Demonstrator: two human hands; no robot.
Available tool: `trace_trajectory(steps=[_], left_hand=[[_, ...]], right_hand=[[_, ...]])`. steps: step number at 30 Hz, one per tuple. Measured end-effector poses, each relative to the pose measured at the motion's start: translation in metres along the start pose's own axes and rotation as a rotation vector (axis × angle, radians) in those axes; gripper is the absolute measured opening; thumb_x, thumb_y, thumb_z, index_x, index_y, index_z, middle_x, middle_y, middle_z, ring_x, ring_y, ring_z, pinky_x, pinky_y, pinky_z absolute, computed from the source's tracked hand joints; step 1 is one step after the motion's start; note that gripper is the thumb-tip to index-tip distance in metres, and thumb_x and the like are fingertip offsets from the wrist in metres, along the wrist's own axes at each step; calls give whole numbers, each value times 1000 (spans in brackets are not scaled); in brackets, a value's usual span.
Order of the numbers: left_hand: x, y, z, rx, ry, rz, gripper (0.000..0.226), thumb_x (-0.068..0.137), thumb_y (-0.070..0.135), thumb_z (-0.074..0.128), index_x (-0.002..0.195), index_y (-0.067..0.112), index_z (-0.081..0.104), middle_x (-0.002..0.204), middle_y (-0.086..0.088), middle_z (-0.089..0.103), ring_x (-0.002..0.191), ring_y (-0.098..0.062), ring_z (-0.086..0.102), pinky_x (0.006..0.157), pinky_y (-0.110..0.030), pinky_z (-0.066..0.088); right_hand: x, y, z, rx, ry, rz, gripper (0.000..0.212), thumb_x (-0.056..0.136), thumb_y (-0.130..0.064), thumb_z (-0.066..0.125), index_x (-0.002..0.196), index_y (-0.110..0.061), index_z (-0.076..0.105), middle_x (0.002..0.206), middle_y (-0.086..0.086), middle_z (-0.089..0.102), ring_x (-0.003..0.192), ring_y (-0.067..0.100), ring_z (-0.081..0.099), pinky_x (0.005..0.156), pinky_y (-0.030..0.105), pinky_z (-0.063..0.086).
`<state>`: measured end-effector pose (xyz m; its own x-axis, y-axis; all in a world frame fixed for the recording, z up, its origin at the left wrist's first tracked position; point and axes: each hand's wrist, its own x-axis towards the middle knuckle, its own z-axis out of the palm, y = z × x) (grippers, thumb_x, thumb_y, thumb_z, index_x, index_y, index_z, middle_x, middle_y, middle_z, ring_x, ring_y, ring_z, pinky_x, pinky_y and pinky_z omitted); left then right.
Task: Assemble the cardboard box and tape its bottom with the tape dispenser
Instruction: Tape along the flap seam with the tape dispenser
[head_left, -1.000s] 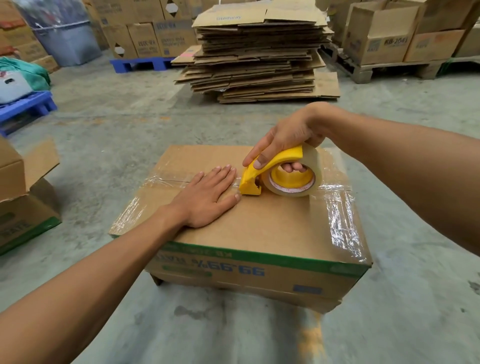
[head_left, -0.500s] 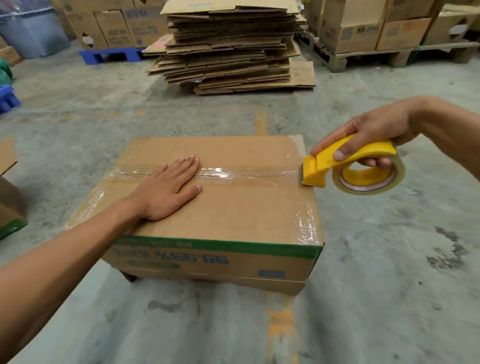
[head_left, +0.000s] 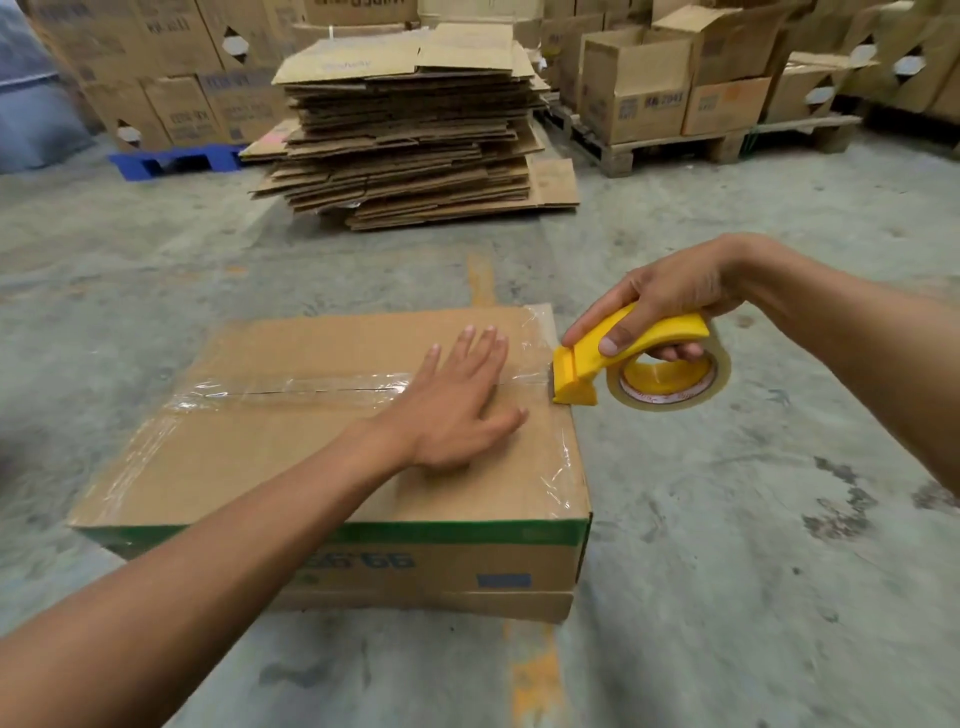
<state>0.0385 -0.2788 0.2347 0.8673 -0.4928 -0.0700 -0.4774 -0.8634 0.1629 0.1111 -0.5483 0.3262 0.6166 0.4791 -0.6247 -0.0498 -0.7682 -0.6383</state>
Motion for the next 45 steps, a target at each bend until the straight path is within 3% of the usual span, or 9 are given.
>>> trace_trajectory(steps=[2, 5, 10, 14, 20, 30, 36, 45], left_hand=[[18, 27, 12, -79, -35, 3, 84, 95, 57, 35, 155, 17, -10, 163, -1, -16, 148, -17, -19, 120, -46, -9], [28, 43, 31, -88, 21, -12, 83, 95, 57, 31, 155, 18, -8, 164, -2, -10, 149, -16, -15, 120, -48, -10], [25, 42, 39, -12, 83, -25, 87, 90, 70, 20, 156, 20, -8, 164, 4, -10, 149, -12, -12, 121, -46, -5], [25, 44, 39, -6, 84, -44, 85, 90, 68, 22, 156, 22, -6, 164, 7, -9, 149, -8, -11, 121, -44, -3], [26, 45, 36, 17, 29, -40, 85, 87, 69, 17, 155, 24, -8, 163, 10, -14, 149, -8, -12, 121, -43, -4], [25, 47, 35, 27, 22, -53, 85, 88, 68, 18, 155, 25, -8, 163, 10, -13, 149, -7, -13, 121, -44, -4], [35, 77, 27, 29, -12, -134, 86, 91, 54, 35, 155, 21, -11, 162, -2, -21, 148, -25, -22, 118, -55, -9], [41, 75, 34, 8, -1, -97, 71, 99, 38, 28, 155, 19, -11, 162, 3, -19, 148, -15, -19, 120, -45, -10]], right_hand=[[1, -1, 0, 1, 3, 1, 46, 80, -25, 74, 124, -37, 68, 82, 17, 65, 48, 19, 58, 40, 24, 51], [1, -1, 1, -4, 3, 3, 43, 84, -23, 72, 125, -37, 67, 79, 13, 67, 49, 19, 58, 40, 24, 52], [0, 5, 0, 19, -1, -7, 47, 84, -23, 70, 129, -37, 64, 84, 13, 69, 49, 18, 59, 42, 25, 53], [-3, 17, 2, 80, 3, -32, 51, 84, -21, 69, 131, -38, 61, 93, 14, 70, 49, 19, 59, 43, 27, 54], [-24, 49, -7, 135, 33, -21, 52, 80, -22, 71, 129, -38, 63, 85, 10, 71, 47, 19, 58, 42, 28, 53], [-21, 66, 5, 128, 46, -34, 50, 82, -22, 72, 129, -36, 64, 89, 15, 68, 49, 19, 59, 44, 27, 54], [-17, 69, 7, 130, 40, -55, 47, 87, -21, 70, 131, -35, 63, 92, 15, 69, 51, 19, 60, 46, 28, 55], [-24, 97, 7, 284, 56, -140, 55, 84, -18, 69, 135, -36, 58, 94, 23, 65, 51, 22, 61, 47, 31, 56]])
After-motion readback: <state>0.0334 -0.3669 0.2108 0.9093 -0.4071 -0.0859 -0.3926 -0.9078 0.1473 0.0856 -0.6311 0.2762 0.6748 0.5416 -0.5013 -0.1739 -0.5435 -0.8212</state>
